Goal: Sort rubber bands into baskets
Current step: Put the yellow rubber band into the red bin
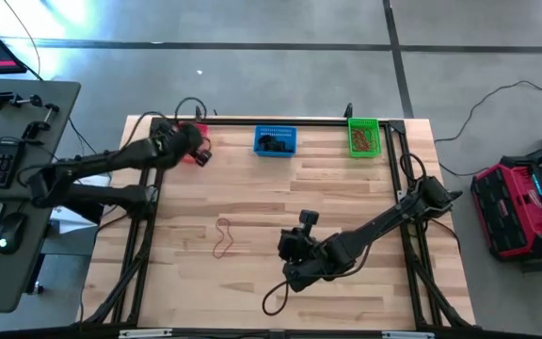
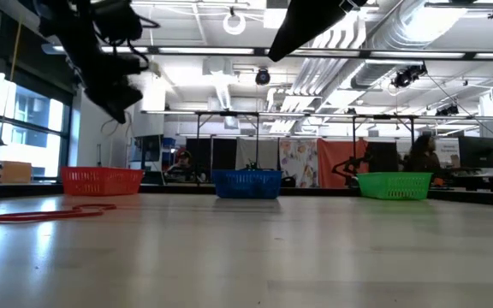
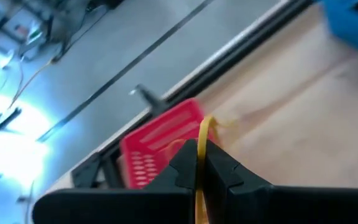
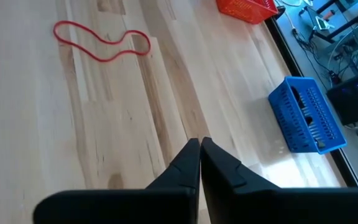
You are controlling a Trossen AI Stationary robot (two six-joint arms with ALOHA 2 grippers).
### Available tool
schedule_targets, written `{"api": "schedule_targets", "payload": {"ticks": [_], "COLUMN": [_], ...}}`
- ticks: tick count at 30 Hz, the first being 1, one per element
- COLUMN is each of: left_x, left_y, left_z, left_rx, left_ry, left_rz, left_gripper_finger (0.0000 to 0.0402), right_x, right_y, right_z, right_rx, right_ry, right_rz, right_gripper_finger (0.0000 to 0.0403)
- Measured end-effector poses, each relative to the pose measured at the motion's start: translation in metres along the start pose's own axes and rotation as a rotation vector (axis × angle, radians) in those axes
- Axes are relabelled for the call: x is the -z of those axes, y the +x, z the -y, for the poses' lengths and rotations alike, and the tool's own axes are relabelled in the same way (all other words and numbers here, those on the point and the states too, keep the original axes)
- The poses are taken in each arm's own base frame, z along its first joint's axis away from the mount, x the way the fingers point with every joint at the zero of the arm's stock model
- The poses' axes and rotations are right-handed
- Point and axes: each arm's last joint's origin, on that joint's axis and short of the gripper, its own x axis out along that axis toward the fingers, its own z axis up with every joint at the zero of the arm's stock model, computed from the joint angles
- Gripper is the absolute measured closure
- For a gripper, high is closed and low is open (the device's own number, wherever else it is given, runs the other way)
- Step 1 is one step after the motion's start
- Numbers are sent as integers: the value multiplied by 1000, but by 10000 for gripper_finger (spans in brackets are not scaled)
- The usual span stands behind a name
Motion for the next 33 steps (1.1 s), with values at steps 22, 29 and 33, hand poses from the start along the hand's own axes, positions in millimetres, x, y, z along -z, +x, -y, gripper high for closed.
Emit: {"api": "schedule_targets", "payload": {"ticks": [22,29,33], "left_x": [19,19,14], "left_y": [92,95,87], "left_z": [-41,-36,-34], "left_rx": [97,109,122], "left_ry": [-81,-50,-27], "left_rz": [-364,-373,-315], "left_gripper_finger": [397,346,309], "right_x": [0,0,0], "right_y": [0,0,0], "right_z": [0,0,-1], "right_rx": [-2,-12,-22], "right_ry": [1,1,-3], "right_rz": [-1,-7,-11], "right_gripper_finger": [403,403,403]}}
